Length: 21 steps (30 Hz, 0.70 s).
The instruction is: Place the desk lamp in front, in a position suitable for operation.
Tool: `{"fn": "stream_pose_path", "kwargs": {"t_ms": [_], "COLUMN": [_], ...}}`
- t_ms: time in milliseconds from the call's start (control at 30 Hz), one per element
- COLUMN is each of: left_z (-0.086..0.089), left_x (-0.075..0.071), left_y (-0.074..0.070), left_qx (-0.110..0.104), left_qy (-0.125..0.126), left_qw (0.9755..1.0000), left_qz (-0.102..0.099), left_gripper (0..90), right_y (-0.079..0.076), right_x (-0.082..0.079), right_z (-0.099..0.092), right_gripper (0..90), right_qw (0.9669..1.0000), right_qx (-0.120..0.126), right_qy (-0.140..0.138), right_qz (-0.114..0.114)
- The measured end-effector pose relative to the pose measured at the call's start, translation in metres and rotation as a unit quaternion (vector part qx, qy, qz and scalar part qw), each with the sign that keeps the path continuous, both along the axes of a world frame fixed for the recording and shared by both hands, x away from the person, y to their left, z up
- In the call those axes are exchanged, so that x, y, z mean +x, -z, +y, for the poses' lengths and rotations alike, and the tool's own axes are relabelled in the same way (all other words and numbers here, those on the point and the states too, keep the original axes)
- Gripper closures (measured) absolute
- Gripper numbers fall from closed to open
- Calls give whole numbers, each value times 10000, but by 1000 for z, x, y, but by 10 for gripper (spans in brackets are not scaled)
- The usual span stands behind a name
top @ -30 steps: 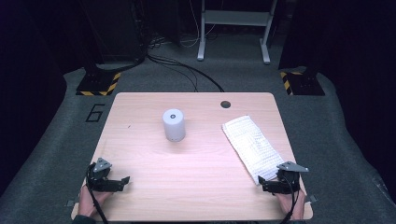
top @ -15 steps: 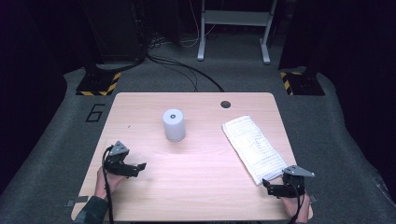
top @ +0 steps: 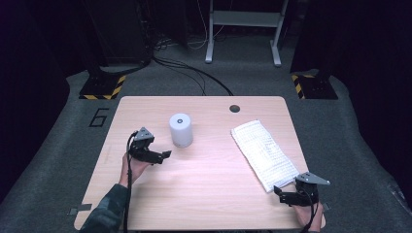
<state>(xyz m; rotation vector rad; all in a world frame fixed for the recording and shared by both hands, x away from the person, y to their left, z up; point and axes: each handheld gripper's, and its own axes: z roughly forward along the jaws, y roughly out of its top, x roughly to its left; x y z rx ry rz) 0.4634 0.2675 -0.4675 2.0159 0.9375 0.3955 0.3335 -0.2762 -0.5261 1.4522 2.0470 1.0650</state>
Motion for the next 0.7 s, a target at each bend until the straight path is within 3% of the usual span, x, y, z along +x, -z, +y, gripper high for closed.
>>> {"fn": "stream_pose_path", "kwargs": {"t_ms": [267, 400, 500, 567, 700], "left_z": [-18, -28, -32, -34, -38], "left_x": [27, 37, 43, 48, 55], "left_y": [-8, -10, -11, -10, -7], "left_qx": [-151, -180, -212, -230, -253], "left_qy": [18, -71, -197, -218, -297], "left_qw": [9999, 9997, 9992, 9993, 9989], "left_qz": [-31, -115, -286, -203, -248], "left_gripper": [0, 0, 3, 0, 1], "right_y": [0, 0, 0, 0, 0], "right_x": [1, 1, 1, 1, 2], "right_z": [-1, -1, -2, -2, -2], "right_gripper": [3, 5, 8, 9, 11], "right_qw": [10000, 10000, 9999, 9999, 9999], "right_qx": [69, 70, 75, 67, 78], "right_qy": [-12, -18, -11, -9, -11], "right_qz": [53, 63, 75, 76, 85]}}
